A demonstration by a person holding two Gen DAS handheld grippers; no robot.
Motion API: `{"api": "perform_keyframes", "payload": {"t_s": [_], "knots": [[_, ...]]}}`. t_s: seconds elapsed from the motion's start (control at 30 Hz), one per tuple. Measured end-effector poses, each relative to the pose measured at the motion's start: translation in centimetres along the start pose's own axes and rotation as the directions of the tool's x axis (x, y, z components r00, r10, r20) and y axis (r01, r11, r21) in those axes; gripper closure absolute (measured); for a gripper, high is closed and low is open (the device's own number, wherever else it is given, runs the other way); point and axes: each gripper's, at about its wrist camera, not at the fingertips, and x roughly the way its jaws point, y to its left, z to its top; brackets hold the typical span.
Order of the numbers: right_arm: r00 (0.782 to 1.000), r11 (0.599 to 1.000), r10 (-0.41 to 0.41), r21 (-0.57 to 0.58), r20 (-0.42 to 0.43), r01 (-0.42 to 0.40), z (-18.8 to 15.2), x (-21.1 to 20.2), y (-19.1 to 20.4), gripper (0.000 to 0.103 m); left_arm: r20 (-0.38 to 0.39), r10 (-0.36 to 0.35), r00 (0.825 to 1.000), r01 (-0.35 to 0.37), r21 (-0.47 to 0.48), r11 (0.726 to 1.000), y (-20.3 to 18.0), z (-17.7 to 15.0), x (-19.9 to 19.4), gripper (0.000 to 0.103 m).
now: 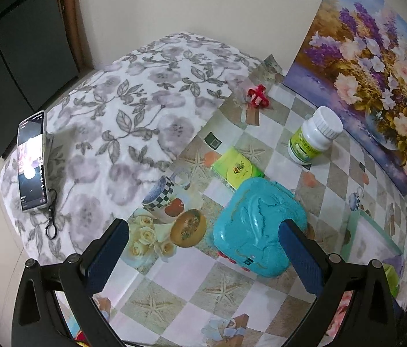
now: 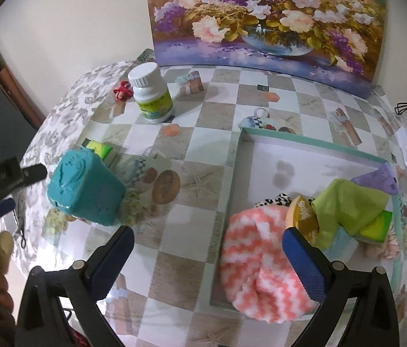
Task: Organize soft objects
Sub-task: 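Move both tools past the teal box toward the red bow and green packet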
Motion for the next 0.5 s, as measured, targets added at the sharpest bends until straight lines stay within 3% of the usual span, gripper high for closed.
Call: {"api": "perform_keyframes", "payload": {"t_s": [0.17,0.5], "knots": [[1.0,1.0,0.015,0.006,-0.004,-0.015,1.0,-0.2,0.7,0.0,-0.013,-0.054,0.998,0.054,-0.027,0.998,1.5,1.0,1.1,0.0],[0.996,0.997,0.081,0.016,0.035,-0.082,5.8,-1.2,2.5,0.0,0.065,-0.178,0.982,0.179,-0.009,0.984,4.7,5.6,1.2,0.0]]}}
